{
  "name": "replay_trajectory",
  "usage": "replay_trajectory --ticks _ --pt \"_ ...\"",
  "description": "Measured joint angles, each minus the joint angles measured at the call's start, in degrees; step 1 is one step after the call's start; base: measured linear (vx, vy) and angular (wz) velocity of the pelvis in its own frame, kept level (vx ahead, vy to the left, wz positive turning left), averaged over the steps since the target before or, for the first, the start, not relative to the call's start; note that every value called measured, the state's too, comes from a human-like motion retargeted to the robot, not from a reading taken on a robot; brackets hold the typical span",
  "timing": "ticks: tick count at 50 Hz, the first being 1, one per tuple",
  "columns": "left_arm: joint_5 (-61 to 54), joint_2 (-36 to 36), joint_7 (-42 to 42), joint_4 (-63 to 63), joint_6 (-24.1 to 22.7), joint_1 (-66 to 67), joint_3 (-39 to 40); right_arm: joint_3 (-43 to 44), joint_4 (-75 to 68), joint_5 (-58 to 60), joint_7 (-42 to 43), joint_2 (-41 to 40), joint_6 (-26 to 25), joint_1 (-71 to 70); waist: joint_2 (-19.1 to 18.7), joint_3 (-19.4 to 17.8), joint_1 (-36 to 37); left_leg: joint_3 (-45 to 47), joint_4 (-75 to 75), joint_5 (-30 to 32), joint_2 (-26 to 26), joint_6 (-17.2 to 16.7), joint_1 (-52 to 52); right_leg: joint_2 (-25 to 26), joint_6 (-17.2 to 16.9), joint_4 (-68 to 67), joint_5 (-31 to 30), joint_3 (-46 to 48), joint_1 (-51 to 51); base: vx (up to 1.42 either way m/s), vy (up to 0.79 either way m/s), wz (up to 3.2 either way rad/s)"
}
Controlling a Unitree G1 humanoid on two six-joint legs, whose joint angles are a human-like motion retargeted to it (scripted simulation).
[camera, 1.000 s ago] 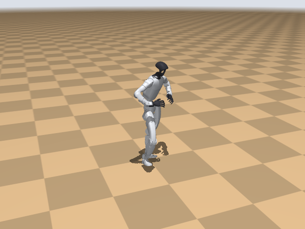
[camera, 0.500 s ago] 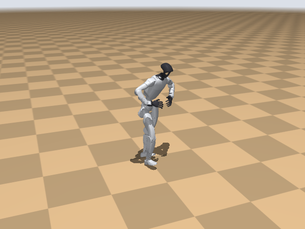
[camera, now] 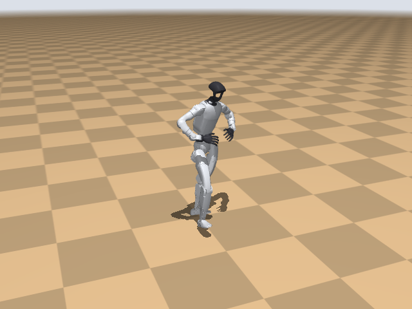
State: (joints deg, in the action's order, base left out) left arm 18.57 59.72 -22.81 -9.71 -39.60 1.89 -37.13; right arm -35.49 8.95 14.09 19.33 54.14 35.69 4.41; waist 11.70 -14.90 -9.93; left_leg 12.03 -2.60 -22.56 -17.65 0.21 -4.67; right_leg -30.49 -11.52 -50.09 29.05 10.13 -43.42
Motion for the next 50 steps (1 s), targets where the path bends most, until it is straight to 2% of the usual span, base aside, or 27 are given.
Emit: replay_trajectory --ticks 23,50 --pt "7.3 0.2 -8.6 1.9 -0.2 3.3 4.1 2.5 0.6 -1.5 2.0 -3.9 -0.2 4.3 2.4 -0.8 3.2 -1.9 -0.3 0.4 -3.3 1.4 -6.6 -8.6 1.0 -3.9 -1.3 2.5 4.9 0.00 0.00 0.00" --pt "6.8 -3.3 -8.4 4.3 0.0 7.6 6.6 7.8 1.8 -2.3 4.3 -4.8 0.0 7.4 -0.3 -0.8 2.0 -1.7 -0.2 -0.3 -3.3 2.1 -8.2 -9.0 0.9 -4.0 -1.7 3.9 7.2 0.00 0.00 0.00"
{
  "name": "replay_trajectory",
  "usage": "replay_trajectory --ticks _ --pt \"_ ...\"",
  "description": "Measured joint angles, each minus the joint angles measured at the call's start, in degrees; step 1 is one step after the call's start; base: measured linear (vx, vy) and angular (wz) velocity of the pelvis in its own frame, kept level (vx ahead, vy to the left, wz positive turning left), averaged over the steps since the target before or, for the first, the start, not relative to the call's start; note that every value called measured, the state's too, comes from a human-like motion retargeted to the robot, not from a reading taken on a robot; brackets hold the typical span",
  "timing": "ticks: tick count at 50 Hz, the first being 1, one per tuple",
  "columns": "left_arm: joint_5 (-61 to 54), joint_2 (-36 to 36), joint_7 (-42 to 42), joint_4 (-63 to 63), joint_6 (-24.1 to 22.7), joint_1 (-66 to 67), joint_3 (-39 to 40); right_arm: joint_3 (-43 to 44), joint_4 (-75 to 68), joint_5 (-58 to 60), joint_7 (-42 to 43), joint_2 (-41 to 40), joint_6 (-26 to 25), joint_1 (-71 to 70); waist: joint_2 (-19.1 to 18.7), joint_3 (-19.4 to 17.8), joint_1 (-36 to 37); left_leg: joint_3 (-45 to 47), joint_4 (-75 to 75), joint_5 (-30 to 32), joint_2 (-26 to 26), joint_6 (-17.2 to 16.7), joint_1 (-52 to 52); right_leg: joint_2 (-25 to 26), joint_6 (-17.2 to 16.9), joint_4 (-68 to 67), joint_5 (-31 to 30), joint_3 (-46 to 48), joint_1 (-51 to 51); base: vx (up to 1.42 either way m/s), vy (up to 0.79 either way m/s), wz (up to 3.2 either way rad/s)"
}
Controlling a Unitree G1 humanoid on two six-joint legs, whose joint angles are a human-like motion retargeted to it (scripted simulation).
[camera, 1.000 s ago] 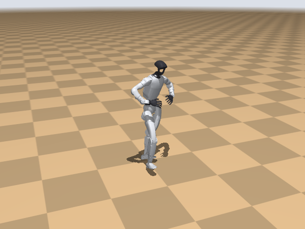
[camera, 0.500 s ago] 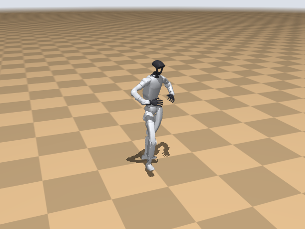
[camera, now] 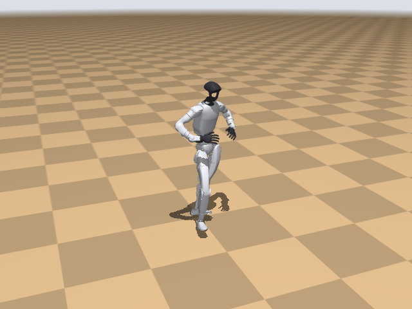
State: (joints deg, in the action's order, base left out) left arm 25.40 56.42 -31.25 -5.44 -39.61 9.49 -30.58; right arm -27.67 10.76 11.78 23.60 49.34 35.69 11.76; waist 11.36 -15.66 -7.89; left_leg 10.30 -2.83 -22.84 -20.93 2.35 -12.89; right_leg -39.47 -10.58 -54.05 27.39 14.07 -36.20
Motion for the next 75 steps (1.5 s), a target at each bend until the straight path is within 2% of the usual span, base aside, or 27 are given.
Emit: replay_trajectory --ticks 17,28,45,55,66,75 --pt "0.0 -0.1 0.3 0.2 0.1 0.2 1.7 0.6 0.6 -1.8 1.0 -1.5 -0.4 1.3 -0.1 0.0 0.9 -0.2 -0.1 0.9 -0.5 -0.3 0.5 -2.2 0.2 0.2 -0.1 2.2 0.3 0.00 0.00 0.00" --pt "-0.4 -0.4 1.4 0.5 0.5 -1.1 2.0 0.6 1.5 -2.6 -0.1 -1.1 -0.7 2.2 -1.1 0.1 1.7 -1.1 -0.1 1.5 -0.7 -0.4 1.1 -4.6 1.8 0.3 1.2 4.4 0.8 0.00 0.00 0.00" --pt "-2.1 -3.2 2.4 0.1 1.6 -2.4 1.4 1.5 1.4 -3.2 0.1 1.6 -1.8 4.3 -4.3 0.0 2.0 -2.4 -0.1 1.8 0.1 -0.5 2.1 -3.4 1.5 2.7 -1.4 5.2 3.4 0.00 0.00 0.00" --pt "-3.7 -5.2 2.9 0.8 2.2 -3.2 -1.3 -0.3 1.1 -3.1 0.2 4.5 -1.9 3.9 -6.3 -0.9 1.2 -3.4 -0.2 2.6 0.6 -0.5 1.9 0.3 0.4 0.8 -0.4 0.3 5.5 0.00 0.01 0.10" --pt "-5.1 -4.6 3.4 2.7 2.5 -3.7 -4.2 -4.6 0.2 -3.9 -0.6 5.6 -1.5 1.8 -7.4 -0.7 1.5 -4.2 0.2 2.7 2.5 -0.8 3.3 9.4 0.0 3.6 0.5 -2.2 12.2 0.00 0.00 0.00" --pt "-6.8 -4.1 5.5 5.2 3.4 -2.9 -7.0 -9.4 0.3 -6.6 -4.0 4.4 -1.8 -2.0 -8.4 0.1 2.1 -3.9 0.2 3.4 5.4 -1.4 4.3 16.5 0.9 8.9 0.6 -2.4 17.6 0.01 -0.06 0.06"
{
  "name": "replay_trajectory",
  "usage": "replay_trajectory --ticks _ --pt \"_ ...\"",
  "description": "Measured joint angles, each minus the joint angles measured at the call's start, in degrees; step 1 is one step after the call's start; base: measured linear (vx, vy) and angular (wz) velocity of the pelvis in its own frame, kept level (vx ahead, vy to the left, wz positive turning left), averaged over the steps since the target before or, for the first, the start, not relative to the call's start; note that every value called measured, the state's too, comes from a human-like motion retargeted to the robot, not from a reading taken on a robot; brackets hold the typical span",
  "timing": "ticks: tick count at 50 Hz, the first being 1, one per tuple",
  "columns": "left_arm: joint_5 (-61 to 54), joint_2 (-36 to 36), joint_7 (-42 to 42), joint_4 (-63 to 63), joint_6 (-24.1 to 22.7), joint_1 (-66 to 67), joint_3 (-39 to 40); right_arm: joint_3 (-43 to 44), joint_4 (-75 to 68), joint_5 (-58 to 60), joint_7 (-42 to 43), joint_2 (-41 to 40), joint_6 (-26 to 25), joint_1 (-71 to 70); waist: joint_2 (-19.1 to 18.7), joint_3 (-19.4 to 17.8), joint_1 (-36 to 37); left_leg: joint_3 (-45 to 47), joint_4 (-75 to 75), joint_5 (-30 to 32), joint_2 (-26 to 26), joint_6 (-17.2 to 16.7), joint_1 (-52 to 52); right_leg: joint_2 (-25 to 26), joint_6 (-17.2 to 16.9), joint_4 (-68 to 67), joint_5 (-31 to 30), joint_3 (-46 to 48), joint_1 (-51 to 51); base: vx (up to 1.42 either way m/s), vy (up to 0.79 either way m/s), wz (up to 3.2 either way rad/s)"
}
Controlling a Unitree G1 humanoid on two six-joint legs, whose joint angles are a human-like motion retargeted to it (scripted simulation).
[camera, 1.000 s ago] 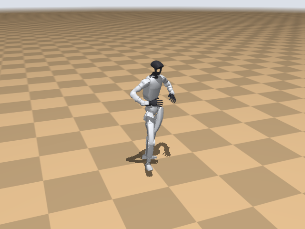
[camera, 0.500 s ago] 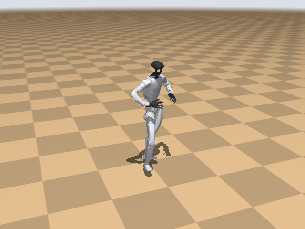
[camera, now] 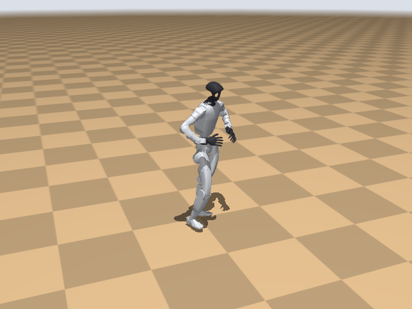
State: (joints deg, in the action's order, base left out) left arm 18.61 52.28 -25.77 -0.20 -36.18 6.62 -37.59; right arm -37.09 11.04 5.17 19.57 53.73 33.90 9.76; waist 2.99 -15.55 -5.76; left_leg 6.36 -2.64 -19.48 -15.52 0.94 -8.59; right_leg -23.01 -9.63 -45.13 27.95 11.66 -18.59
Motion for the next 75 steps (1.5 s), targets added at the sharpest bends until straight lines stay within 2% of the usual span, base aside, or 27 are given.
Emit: replay_trajectory --ticks 2,10,20,26,32,38,40,43,45,48,50,55,61,68,75 --pt "-1.4 0.1 1.4 0.8 0.5 -0.7 -0.2 -1.1 0.0 -2.1 -1.7 -0.2 -0.5 -2.3 -3.0 0.7 0.5 0.6 0.7 -1.2 4.0 -0.5 1.3 5.6 1.0 8.9 -3.0 2.5 3.8 0.03 -0.02 -0.08" --pt "-2.4 -1.5 4.8 3.4 2.3 -1.2 -3.2 -4.0 0.4 -5.2 -5.6 -1.0 -1.4 -3.9 -3.1 1.0 0.7 1.3 0.3 -0.7 4.9 -0.8 0.1 6.8 1.1 9.9 -3.0 2.1 5.6 0.00 -0.03 -0.01" --pt "-3.4 -2.5 9.3 6.0 4.4 -2.3 -5.0 -5.3 0.8 -10.1 -10.7 -1.7 -3.4 -4.5 -5.8 1.3 1.3 2.1 0.6 -1.7 8.1 -0.9 -0.6 11.3 1.6 18.1 -6.0 3.2 10.3 0.00 0.00 0.00" --pt "-3.3 -2.5 10.6 6.3 5.1 -2.2 -4.8 -3.7 1.4 -13.0 -12.0 -2.0 -4.0 -4.8 -7.4 1.2 2.1 2.6 0.7 -2.2 10.0 -1.0 -1.2 14.1 1.9 24.2 -8.7 4.0 13.8 0.00 0.00 0.00" --pt "-3.2 -1.8 11.1 4.6 5.5 -2.6 -3.9 1.1 4.9 -15.6 -11.2 -0.2 -4.0 -14.2 -8.5 1.3 4.2 3.0 0.9 -2.2 11.5 -0.9 -2.0 16.4 2.1 30.3 -11.7 4.7 17.4 0.00 0.00 0.00" --pt "-4.5 -0.7 11.7 2.4 6.6 0.1 1.7 4.0 6.7 -17.6 -10.0 -0.3 -4.6 -20.9 -9.2 0.5 7.3 3.9 1.0 -1.7 12.4 -0.6 -2.8 17.9 2.1 35.8 -14.4 5.8 20.6 -0.01 -0.01 -0.02" --pt "-3.9 -3.7 12.1 2.9 7.4 5.2 3.5 3.8 6.5 -16.4 -9.2 -3.3 -5.0 -20.8 -9.7 -1.9 8.3 5.5 0.9 0.9 13.1 -0.8 -6.9 16.9 2.4 32.0 -15.3 5.6 22.4 -0.13 -0.04 -0.19" --pt "-5.7 -3.4 12.1 3.1 8.2 6.2 10.1 7.8 5.9 -16.0 -6.8 -3.7 -5.4 -26.7 -9.2 -1.4 9.9 4.6 1.1 -1.0 12.5 -0.3 -5.9 17.7 2.2 34.7 -13.4 6.3 23.0 0.09 -0.03 -0.01" --pt "-5.8 -8.7 11.6 4.6 9.6 11.0 13.7 8.3 4.5 -13.9 -5.5 -8.3 -5.8 -26.3 -9.1 -4.3 10.7 6.1 1.2 1.3 12.7 -0.3 -9.7 16.0 2.5 29.1 -13.1 5.7 23.9 -0.10 -0.04 -0.21" --pt "-8.9 -11.4 9.6 5.1 11.3 10.0 22.1 11.7 2.2 -13.4 -3.8 -10.5 -7.0 -30.6 -7.8 -3.0 11.7 4.9 1.1 -0.3 12.1 0.4 -7.6 16.7 2.6 31.0 -11.0 6.5 22.9 0.10 -0.02 0.01" --pt "-10.1 -18.3 7.5 6.1 13.0 11.0 25.4 11.2 0.5 -11.7 -3.6 -15.6 -7.8 -28.7 -6.7 -5.7 11.9 6.2 1.7 1.7 11.6 0.5 -10.9 14.1 3.0 22.8 -9.2 5.2 22.3 -0.09 -0.03 -0.26" --pt "-17.7 -25.0 2.9 6.9 16.1 0.2 31.2 13.0 -1.3 -12.0 -4.1 -19.5 -10.0 -31.2 -3.5 -2.4 10.4 5.0 1.2 0.4 11.0 1.5 -6.7 14.9 3.9 24.7 -7.3 5.6 19.1 0.08 -0.02 0.02" --pt "-23.9 -31.2 -0.9 7.3 17.8 -18.4 27.1 12.5 0.2 -11.6 -5.6 -22.1 -12.0 -25.2 -1.6 0.2 3.4 5.4 2.0 -0.1 11.8 2.2 -4.0 15.8 5.2 24.6 -7.2 4.6 16.6 0.00 0.00 0.00" --pt "-26.3 -36.1 -6.8 5.5 16.8 -47.6 20.1 15.4 1.1 -12.2 -6.5 -18.0 -12.9 -9.2 -1.4 2.6 -9.5 5.8 5.6 -1.8 13.7 1.8 -1.3 17.7 6.0 24.6 -8.5 2.9 15.6 0.00 0.00 0.00" --pt "-24.6 -39.9 -17.5 2.0 16.1 -70.9 19.9 20.9 1.3 -12.3 -8.0 -13.9 -12.7 7.7 -1.6 2.5 -17.5 6.1 12.8 -4.5 15.8 1.6 2.6 19.7 6.1 26.3 -10.9 0.7 15.3 0.00 0.00 -0.10"
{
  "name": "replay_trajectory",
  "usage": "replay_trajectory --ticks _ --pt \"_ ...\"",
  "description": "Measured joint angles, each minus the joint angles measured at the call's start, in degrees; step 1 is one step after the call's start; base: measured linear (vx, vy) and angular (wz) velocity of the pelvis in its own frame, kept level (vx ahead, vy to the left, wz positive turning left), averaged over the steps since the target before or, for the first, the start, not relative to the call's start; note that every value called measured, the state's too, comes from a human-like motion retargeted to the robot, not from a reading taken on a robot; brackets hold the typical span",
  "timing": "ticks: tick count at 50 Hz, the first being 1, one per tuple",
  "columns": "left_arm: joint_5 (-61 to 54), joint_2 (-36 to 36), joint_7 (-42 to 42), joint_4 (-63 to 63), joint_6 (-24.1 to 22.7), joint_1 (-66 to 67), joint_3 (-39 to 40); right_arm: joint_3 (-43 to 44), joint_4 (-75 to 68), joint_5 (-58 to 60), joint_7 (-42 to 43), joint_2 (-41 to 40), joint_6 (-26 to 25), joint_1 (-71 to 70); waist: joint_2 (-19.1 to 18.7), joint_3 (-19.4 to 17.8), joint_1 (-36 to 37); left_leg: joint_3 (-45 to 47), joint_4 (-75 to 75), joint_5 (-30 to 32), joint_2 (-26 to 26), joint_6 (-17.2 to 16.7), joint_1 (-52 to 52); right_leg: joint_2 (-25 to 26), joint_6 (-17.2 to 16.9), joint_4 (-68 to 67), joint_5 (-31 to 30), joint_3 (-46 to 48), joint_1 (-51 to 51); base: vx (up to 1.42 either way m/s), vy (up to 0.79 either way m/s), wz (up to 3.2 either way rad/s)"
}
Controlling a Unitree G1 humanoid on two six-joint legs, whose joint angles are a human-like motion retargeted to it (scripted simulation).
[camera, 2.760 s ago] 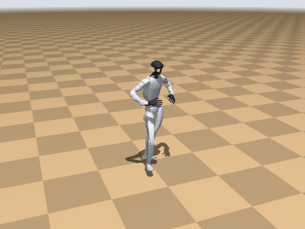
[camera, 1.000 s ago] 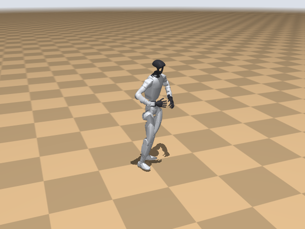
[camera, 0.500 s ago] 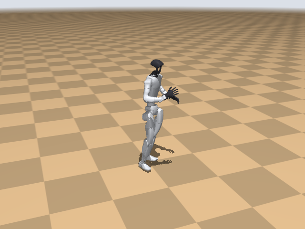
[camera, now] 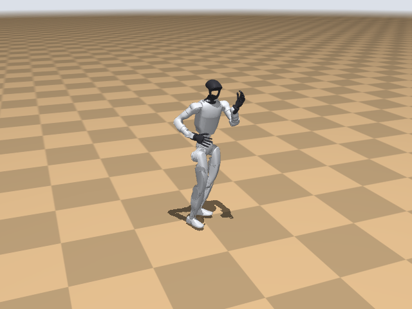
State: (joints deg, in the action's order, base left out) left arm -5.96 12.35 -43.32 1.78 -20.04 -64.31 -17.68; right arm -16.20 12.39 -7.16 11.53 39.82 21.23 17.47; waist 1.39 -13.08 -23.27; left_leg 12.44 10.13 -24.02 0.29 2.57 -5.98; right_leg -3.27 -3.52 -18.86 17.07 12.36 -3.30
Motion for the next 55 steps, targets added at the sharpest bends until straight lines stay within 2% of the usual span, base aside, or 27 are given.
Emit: replay_trajectory --ticks 5,8,13,15,17,19,22,25,27,28,30,31,35,40,43,47,51,53,55 --pt "-0.6 -2.7 -3.3 -1.4 -0.2 -4.6 0.4 3.1 1.0 -1.5 0.4 -1.0 0.1 4.4 -1.5 -1.0 0.0 0.4 6.9 -3.3 1.4 0.8 3.5 1.1 0.0 1.6 -1.0 -0.8 -0.1 0.01 0.04 -0.30" --pt "-2.5 -3.8 -2.2 -3.2 -1.6 -0.7 0.1 3.5 1.7 -2.4 2.9 -3.3 0.5 0.9 -3.1 -1.2 2.5 1.0 11.1 -5.4 2.2 1.6 5.4 1.5 -0.4 2.0 -1.2 -0.6 -0.4 0.04 0.07 -0.39" --pt "-9.6 -2.8 4.3 -8.1 -4.1 18.6 -1.6 0.6 3.2 -3.4 7.6 -8.0 0.7 -15.1 -5.1 -0.5 11.8 3.6 18.1 -7.5 3.6 3.5 8.2 1.7 -1.3 0.8 -1.0 -0.4 -1.9 0.06 0.07 -0.81" --pt "-16.8 3.8 11.8 -16.0 -3.5 38.0 0.5 -4.7 1.6 -4.3 10.0 -12.9 0.3 -28.3 -3.4 4.0 17.0 6.3 17.9 -6.4 3.0 4.6 11.1 2.1 -2.2 5.0 -3.6 -2.5 -4.4 0.15 0.06 -1.84" --pt "-18.9 6.4 14.8 -15.9 -2.3 54.7 2.8 -6.8 4.7 -5.0 10.7 -14.8 0.7 -38.8 -2.8 4.0 23.5 7.2 20.3 -3.0 2.7 4.8 12.0 1.8 -3.7 4.0 -4.7 -4.6 -5.6 0.11 0.02 -2.21" --pt "-21.1 9.4 19.7 -17.3 -0.2 76.0 8.4 -10.6 6.2 -5.5 11.7 -17.5 0.6 -51.0 -0.8 5.1 30.9 6.3 22.0 3.5 1.4 4.4 13.5 1.6 -5.7 3.5 -6.2 -8.5 -7.5 0.10 -0.01 -2.69" --pt "-24.0 8.7 25.7 -16.6 1.5 102.0 17.0 -14.8 8.5 -4.9 12.7 -19.8 1.4 -65.0 0.0 4.0 42.6 -1.3 28.6 13.5 0.0 0.8 16.6 3.0 -8.1 -1.1 -6.5 -12.9 -8.9 0.02 -0.03 -2.46" --pt "-26.5 4.1 32.4 -18.0 3.3 117.9 24.1 -18.4 8.4 -5.9 12.5 -21.9 2.1 -69.9 0.5 4.3 49.8 -7.7 34.4 20.7 -1.6 -2.1 19.6 4.4 -9.4 -6.2 -6.4 -14.5 -10.2 -0.01 -0.02 -1.19" --pt "-26.9 1.5 36.7 -19.6 4.9 122.3 27.6 -19.2 7.4 -8.4 10.4 -23.2 2.5 -67.7 2.3 6.5 51.1 -10.6 35.2 24.7 -3.4 -3.3 22.1 3.7 -9.5 -7.1 -7.1 -14.2 -11.6 -0.01 -0.01 0.13" --pt "-26.2 0.7 37.6 -19.5 5.2 122.3 28.3 -19.6 7.2 -9.4 9.4 -23.4 2.3 -65.6 1.7 6.8 51.6 -11.5 36.4 25.8 -3.3 -3.9 22.7 4.1 -8.9 -9.1 -7.0 -14.0 -12.2 -0.02 -0.03 0.67" --pt "-24.3 0.9 39.8 -18.7 6.1 120.1 30.1 -18.3 7.6 -13.5 4.5 -22.7 1.4 -58.5 3.3 9.4 50.4 -13.3 34.9 29.9 -4.8 -4.9 24.4 2.5 -7.1 -9.5 -7.6 -12.4 -13.1 -0.01 -0.04 1.51" --pt "-22.7 1.5 39.9 -18.4 6.3 118.3 30.6 -18.0 7.5 -14.7 3.1 -22.2 1.0 -54.9 2.4 10.0 49.0 -13.6 35.6 30.6 -4.5 -5.7 24.6 2.6 -5.7 -12.5 -7.8 -11.5 -13.7 -0.02 -0.04 2.20" --pt "-14.5 8.0 37.8 -14.3 7.3 104.6 29.3 -12.3 10.2 -18.0 -2.5 -17.5 -1.3 -37.4 0.9 12.8 39.4 -15.9 33.4 31.2 -6.6 -8.4 24.4 0.7 -1.4 -22.7 -12.5 -8.3 -15.9 -0.04 -0.03 3.73" --pt "-6.2 17.7 34.4 -7.6 6.8 79.0 19.4 -1.0 12.3 -11.7 -1.0 -12.7 -3.2 -14.4 -1.8 15.1 22.6 -19.0 24.8 26.2 -10.9 -9.6 25.3 2.6 -1.7 -21.7 -8.2 -13.2 -16.3 -0.07 -0.01 6.01" --pt "-3.8 19.5 33.9 -4.7 6.7 66.2 13.2 3.9 11.1 -6.5 1.6 -12.1 -4.0 -5.6 -3.3 15.8 16.6 -20.0 20.8 24.9 -11.7 -10.6 27.3 2.8 -1.0 -20.1 -6.1 -13.1 -16.3 -0.16 0.01 5.79" --pt "-2.6 18.5 34.3 -2.6 7.3 57.2 7.7 6.7 8.8 -1.4 4.3 -11.4 -5.0 1.2 -3.4 16.3 14.0 -17.1 21.5 21.4 -10.4 -11.1 30.6 0.3 -0.7 -21.7 -2.9 -9.2 -16.7 -0.22 0.10 4.62" --pt "-0.8 16.6 33.9 -0.1 7.6 54.8 4.4 9.1 6.2 3.2 6.5 -10.3 -5.4 4.7 -2.3 18.2 16.3 -12.1 22.8 19.8 -6.7 -10.8 33.1 -4.2 -0.9 -22.4 -1.7 -3.1 -16.7 -0.14 0.27 3.63" --pt "1.1 15.9 33.0 0.9 7.4 56.5 3.9 10.5 4.7 5.9 7.6 -9.6 -5.0 5.7 -1.4 20.4 18.4 -10.4 19.0 22.0 -5.3 -10.9 32.5 -5.9 -1.2 -19.9 -2.9 -1.0 -16.0 0.02 0.39 2.99" --pt "2.2 15.5 32.3 2.0 7.3 60.3 4.5 11.7 4.3 7.6 8.2 -9.4 -5.0 6.6 -0.2 20.9 20.1 -9.5 20.5 23.6 -4.9 -11.0 33.1 -7.6 -2.1 -22.7 -3.5 -1.4 -16.4 0.05 0.44 2.83"
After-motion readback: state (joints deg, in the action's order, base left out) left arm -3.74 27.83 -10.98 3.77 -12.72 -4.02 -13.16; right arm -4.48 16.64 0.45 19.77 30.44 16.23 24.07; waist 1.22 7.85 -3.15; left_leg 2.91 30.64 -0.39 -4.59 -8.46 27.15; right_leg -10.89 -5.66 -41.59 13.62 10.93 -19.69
